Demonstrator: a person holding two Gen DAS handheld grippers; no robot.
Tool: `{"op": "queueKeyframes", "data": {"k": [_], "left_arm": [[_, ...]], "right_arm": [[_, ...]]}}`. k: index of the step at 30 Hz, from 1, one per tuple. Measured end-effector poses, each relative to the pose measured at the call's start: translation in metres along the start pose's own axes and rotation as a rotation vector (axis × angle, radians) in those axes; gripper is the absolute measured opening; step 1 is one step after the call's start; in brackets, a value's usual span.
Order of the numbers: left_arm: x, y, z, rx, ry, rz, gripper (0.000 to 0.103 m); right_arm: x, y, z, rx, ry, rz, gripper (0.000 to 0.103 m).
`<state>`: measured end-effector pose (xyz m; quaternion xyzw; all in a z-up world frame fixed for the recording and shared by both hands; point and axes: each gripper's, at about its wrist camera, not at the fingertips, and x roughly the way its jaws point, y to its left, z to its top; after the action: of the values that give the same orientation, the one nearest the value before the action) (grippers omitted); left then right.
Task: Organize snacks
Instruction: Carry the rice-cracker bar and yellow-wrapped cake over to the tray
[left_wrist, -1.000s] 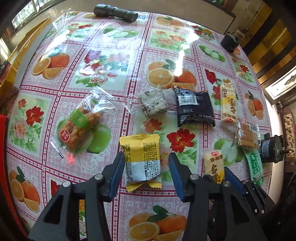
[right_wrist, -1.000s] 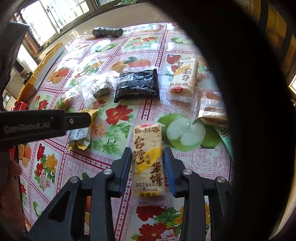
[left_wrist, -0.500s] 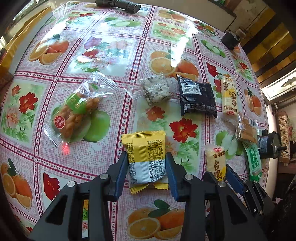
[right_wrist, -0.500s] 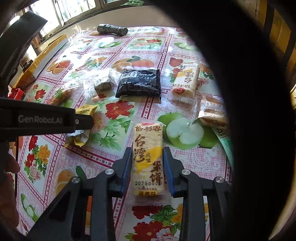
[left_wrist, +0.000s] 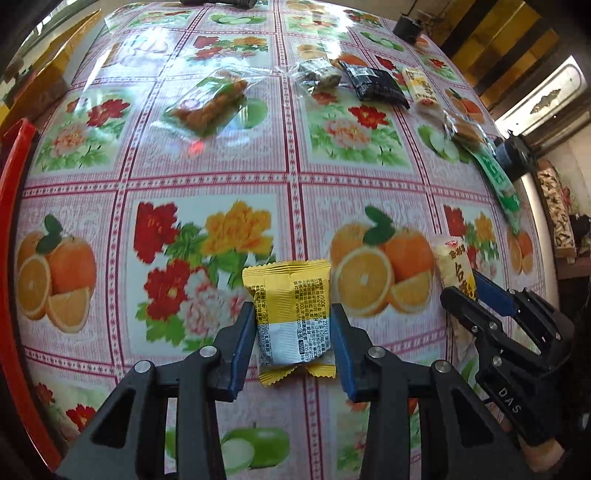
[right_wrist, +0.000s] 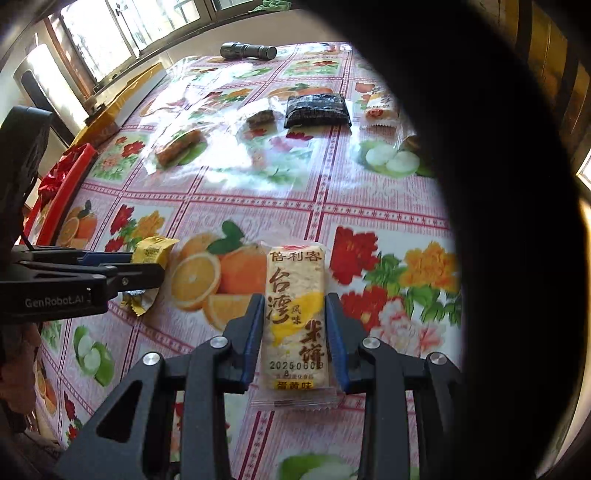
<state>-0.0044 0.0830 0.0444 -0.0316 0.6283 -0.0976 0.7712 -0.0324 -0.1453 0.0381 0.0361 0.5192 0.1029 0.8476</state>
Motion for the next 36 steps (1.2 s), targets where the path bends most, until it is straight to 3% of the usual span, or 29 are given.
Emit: {"op": "queueKeyframes", "data": {"k": [8, 15, 23, 36], "left_arm": [[-0.027, 0.033, -0.077, 0.103, -0.011, -0.018, 0.039], [-0.052, 0.056, -0.112, 0.132, -0.054, -0.025, 0.039], [-0.074, 0.073, -0.128, 0.131, -0.109, -0.033, 0.039], [-0.114, 0.095, -0.138, 0.084, -0.207, -0.057, 0.039]], "right_arm": [[-0.029, 0.052, -0.046, -0.013, 0.001, 0.021, 0.035], [-0.032, 0.094, -0.069, -0.009, 0.040, 0.043, 0.035], [-0.032, 0.128, -0.072, -0.024, 0.064, 0.081, 0.035], [-0.051, 0.191, -0.038, -0.138, 0.019, 0.163, 0.035]]}}
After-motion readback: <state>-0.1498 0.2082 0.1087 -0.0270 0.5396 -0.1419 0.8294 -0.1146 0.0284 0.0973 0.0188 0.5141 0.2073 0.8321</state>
